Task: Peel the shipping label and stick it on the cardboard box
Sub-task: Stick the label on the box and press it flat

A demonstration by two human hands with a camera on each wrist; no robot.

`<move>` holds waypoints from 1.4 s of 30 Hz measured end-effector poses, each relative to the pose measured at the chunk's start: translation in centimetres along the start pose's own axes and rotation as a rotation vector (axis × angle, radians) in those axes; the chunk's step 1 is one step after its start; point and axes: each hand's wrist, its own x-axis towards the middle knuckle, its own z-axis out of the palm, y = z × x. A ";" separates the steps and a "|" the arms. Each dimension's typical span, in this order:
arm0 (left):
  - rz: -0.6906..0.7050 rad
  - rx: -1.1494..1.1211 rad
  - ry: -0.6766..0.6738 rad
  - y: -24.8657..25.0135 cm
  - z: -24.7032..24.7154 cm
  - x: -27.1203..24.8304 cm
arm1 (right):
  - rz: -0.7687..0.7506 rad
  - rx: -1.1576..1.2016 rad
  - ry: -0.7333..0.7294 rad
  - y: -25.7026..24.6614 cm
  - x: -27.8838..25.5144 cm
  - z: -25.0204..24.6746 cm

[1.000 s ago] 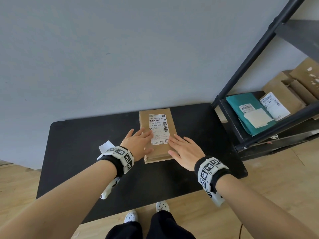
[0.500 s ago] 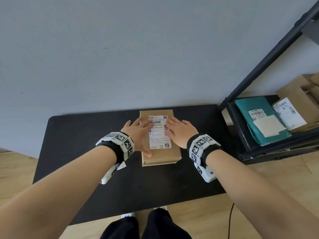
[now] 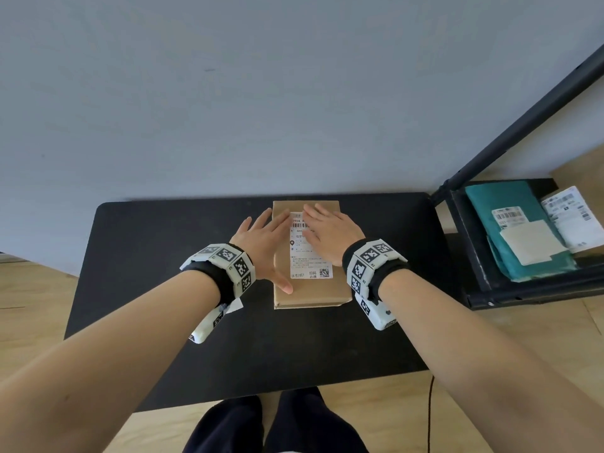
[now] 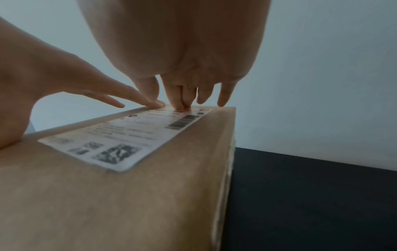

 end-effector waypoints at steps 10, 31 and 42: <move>-0.055 0.014 0.063 0.2 0.9 -1.5 | -0.076 -0.009 0.008 -1.3 0.3 0.6; -0.121 -0.032 0.037 1.5 1.3 -3.3 | -0.133 0.002 0.146 -2.3 -9.8 7.2; -0.108 -0.077 0.024 1.8 1.4 -3.5 | -0.010 -0.009 0.104 0.6 -10.6 6.5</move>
